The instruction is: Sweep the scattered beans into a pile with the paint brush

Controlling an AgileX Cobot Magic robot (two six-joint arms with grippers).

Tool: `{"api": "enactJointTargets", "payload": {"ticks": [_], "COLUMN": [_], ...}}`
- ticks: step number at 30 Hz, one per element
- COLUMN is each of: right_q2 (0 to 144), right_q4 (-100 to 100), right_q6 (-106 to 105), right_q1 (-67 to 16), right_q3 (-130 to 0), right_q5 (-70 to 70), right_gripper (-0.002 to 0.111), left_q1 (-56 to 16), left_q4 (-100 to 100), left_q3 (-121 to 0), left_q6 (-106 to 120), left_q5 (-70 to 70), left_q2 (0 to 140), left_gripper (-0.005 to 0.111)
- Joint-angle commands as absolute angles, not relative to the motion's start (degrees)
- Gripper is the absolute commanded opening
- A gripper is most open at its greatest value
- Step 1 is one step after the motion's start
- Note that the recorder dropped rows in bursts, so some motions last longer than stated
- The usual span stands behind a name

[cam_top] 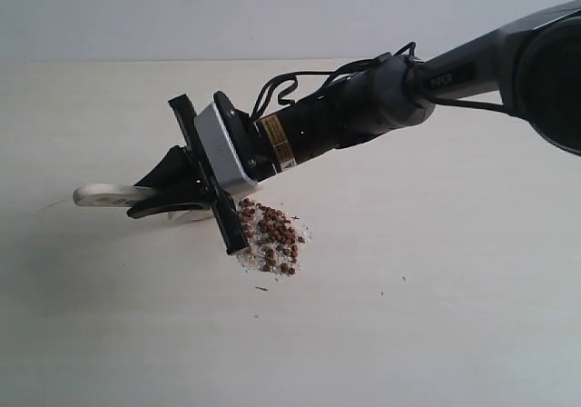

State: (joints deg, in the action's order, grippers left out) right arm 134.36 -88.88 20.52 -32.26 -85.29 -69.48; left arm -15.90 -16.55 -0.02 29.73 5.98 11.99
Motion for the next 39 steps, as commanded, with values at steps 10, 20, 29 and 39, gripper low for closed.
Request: {"api": "enactJointTargets", "payload": {"ticks": [10, 20, 29, 39], "right_q2": [134.8, 138.3, 140.2, 139.4], "right_q4": [-83.6, -82.7, -81.5, -94.7], "right_q6": [18.6, 18.3, 23.2, 37.8], "right_q1": [-30.9, -29.2, -29.2, -29.2], "right_q3": [-89.0, -89.0, -89.0, -89.0], "right_q5": [-70.0, -69.4, -70.0, -70.0], "right_gripper": [0.000, 0.000, 0.000, 0.000], "left_q1": [-15.9, -15.9, -15.9, -15.9], "left_q4": [-16.7, -16.7, -16.7, -16.7], "left_q3": [0.0, 0.0, 0.0, 0.0], "left_q6": [29.6, 29.6, 29.6, 29.6], "left_q5": [5.7, 5.7, 5.7, 5.7], "left_q2": [11.8, 11.8, 11.8, 11.8], "left_gripper": [0.000, 0.000, 0.000, 0.000]}}
